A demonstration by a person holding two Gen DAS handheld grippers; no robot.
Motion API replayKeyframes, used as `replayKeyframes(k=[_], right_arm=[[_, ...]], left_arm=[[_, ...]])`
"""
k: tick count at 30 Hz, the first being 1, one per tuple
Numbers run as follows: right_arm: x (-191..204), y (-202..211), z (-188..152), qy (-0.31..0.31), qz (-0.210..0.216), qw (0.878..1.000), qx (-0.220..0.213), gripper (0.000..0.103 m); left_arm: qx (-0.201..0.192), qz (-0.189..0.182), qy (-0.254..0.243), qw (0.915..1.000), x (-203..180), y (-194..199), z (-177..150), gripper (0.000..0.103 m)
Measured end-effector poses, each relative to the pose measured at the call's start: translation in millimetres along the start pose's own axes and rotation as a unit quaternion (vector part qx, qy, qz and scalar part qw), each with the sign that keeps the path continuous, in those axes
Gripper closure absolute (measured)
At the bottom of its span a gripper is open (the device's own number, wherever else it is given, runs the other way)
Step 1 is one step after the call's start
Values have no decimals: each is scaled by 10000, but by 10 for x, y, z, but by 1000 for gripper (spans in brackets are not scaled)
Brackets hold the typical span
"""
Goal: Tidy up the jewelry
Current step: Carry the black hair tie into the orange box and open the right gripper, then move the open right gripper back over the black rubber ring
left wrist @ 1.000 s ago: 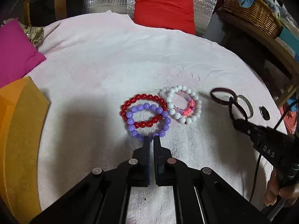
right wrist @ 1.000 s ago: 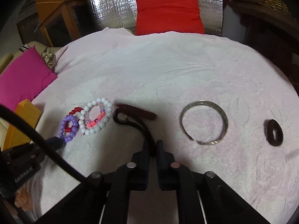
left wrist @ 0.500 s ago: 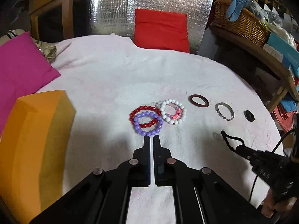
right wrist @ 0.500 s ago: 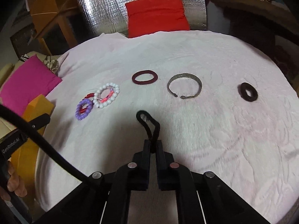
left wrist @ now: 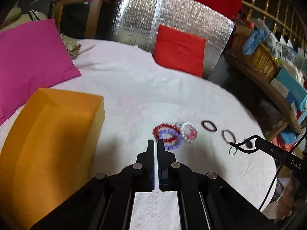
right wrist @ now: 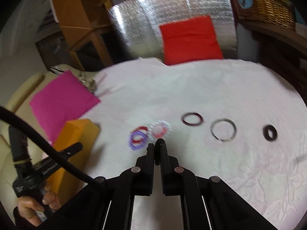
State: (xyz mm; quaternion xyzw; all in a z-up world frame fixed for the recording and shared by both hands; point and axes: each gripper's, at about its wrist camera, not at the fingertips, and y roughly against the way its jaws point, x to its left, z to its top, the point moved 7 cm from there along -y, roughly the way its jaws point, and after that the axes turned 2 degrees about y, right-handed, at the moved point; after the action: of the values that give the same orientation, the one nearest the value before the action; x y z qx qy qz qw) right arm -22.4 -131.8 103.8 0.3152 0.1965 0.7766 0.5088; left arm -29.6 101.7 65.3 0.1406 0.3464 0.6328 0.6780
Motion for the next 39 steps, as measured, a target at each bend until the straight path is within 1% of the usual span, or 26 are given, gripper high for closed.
replayKeyframes(k=[3,6,8,12,14,17,19,22,23,26,27,29,31,34,36,37,38,39], right_arm=[[110,32,59,69,362,9992,-181,97],[196,1,63,102,676,9973,-252,97],[256,-65,44,121,858,9960,-214,97],[415,-187,-1,251,1054,9941,-56,97],[568,-223,-12,315,1275,9913,9,97],[828,-275,-10,429,1556,9868,80,97],[1012,-340,-8,421,1788,9828,173,97],[1333,-458,-20,482,2106,9758,323,97],[1430,-496,-29,514,2170,9741,365,97],[1796,-662,-107,636,2387,9675,533,97],[1926,-727,-150,677,2451,9652,605,97],[2178,-862,-258,812,2523,9615,733,97],[2342,-951,-353,933,2530,9594,825,97],[2550,-1129,-502,1203,2336,9607,899,96],[2601,-1205,-568,1307,2214,9620,924,95],[2603,-1240,-596,1315,2176,9622,977,95],[2584,-1273,-614,1281,2126,9633,1023,93],[2559,-1280,-607,1237,2095,9644,1041,86]], left_arm=[[-113,-153,30,9998,18,123,17,100],[-291,-138,-34,9995,44,275,30,100],[-386,-87,19,9992,88,356,41,100],[-604,-8,157,9980,186,551,67,100],[-716,67,220,9972,265,661,70,100],[-867,239,456,9949,479,862,13,100],[-856,363,614,9938,638,957,-57,100],[-766,698,755,9917,903,1057,-172,100],[-705,877,787,9905,1018,1073,-227,100],[-479,1205,790,9884,1280,1048,-369,100],[-419,1263,845,9875,1364,1036,-420,100],[-307,1286,992,9862,1505,1001,-512,100],[-230,1289,1066,9856,1607,961,-588,100],[-148,1185,1141,9863,1679,908,-658,100],[-112,1199,1172,9858,1722,874,-686,99],[-84,1217,1194,9853,1742,858,-698,94],[-59,1234,1223,9848,1757,848,-708,81],[-53,1282,1271,9836,1794,841,-727,73]])
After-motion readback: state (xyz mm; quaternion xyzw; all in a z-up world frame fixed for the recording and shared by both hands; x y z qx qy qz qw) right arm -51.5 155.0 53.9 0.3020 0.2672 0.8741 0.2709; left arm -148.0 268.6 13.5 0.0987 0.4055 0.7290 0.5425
